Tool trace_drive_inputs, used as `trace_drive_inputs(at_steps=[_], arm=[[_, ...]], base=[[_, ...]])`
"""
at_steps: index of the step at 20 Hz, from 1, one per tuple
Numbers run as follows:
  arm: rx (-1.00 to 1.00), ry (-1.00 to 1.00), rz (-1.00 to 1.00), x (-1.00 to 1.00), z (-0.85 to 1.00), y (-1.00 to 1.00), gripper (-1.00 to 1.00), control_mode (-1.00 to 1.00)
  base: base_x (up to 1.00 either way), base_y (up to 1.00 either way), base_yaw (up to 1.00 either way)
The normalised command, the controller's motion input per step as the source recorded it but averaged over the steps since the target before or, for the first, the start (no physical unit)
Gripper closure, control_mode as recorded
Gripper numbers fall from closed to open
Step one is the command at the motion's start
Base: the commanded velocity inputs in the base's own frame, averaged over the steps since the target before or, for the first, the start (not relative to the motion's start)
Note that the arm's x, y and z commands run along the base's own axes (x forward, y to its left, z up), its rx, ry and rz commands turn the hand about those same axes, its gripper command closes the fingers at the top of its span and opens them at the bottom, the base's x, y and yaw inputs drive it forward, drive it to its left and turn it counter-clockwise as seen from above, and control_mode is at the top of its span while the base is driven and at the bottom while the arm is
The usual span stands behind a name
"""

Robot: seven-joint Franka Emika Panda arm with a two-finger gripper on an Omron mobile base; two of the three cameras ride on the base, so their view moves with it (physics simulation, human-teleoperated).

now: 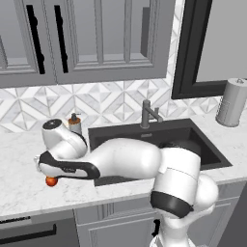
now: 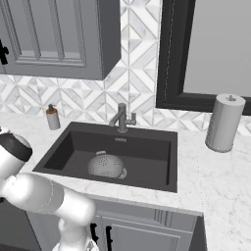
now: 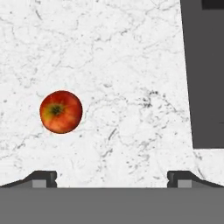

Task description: Put the colander in the sink, put the apple in the colander, and turn on the sink faucet and pour water over the colander.

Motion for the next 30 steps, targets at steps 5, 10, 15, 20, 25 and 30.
trace_drive_inputs(at_steps=[5,10,15,20,25,30], arm=[[0.00,0.00,0.00,0.34,-0.23,0.33,-1.00,-1.00],[-0.01,0.00,0.00,0.26,-0.37,0.35,-1.00,-1.00],[-0.01,0.00,0.00,0.15,-0.25,0.35,-1.00,-1.00],[0.00,0.00,0.00,0.06,-0.05,0.28,-1.00,-1.00],[0.00,0.00,0.00,0.07,-0.17,0.27,-1.00,-1.00],[0.00,0.00,0.00,0.02,-0.23,0.01,-1.00,-1.00]], base=[[0.00,0.00,0.00],[0.00,0.00,0.00],[0.00,0.00,0.00],[0.00,0.00,0.00],[0.00,0.00,0.00],[0.00,0.00,0.00]])
